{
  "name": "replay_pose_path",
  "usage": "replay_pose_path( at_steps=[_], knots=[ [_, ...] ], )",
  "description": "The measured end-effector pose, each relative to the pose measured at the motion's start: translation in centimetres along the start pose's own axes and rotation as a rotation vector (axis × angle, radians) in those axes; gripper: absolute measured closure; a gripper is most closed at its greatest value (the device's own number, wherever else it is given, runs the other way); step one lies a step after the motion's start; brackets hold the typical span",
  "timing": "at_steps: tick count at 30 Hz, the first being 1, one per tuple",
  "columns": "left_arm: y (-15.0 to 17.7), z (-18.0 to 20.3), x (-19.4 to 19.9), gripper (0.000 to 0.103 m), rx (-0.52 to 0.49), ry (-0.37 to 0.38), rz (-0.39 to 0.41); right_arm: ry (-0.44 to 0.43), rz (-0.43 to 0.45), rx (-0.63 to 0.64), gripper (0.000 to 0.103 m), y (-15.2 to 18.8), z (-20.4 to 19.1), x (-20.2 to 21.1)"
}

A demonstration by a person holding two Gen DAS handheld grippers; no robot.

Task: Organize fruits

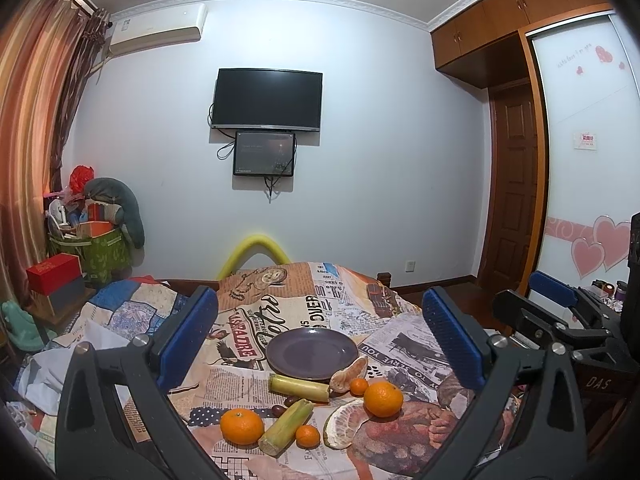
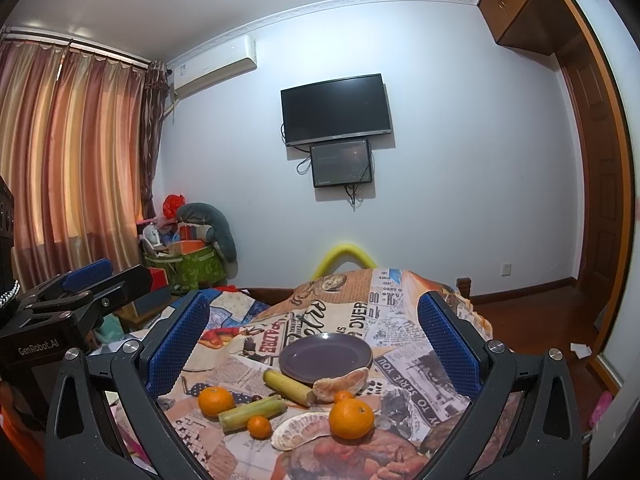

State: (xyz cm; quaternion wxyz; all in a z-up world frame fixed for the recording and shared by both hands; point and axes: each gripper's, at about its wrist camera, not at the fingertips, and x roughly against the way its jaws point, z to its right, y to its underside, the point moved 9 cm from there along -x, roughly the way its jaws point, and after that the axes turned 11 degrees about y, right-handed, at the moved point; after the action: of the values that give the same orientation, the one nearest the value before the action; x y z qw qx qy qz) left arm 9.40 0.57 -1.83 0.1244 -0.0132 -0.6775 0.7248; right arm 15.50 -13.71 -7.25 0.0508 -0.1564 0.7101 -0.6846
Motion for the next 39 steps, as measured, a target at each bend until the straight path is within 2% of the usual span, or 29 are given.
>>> replay_pose_path(
  at_steps=[39],
  knots=[
    [0.16, 0.26, -0.39, 0.0, 0.0, 0.003, -0.006, 0.001, -0.003, -0.012, 0.0, -0.26, 0.05, 0.2]
  ],
)
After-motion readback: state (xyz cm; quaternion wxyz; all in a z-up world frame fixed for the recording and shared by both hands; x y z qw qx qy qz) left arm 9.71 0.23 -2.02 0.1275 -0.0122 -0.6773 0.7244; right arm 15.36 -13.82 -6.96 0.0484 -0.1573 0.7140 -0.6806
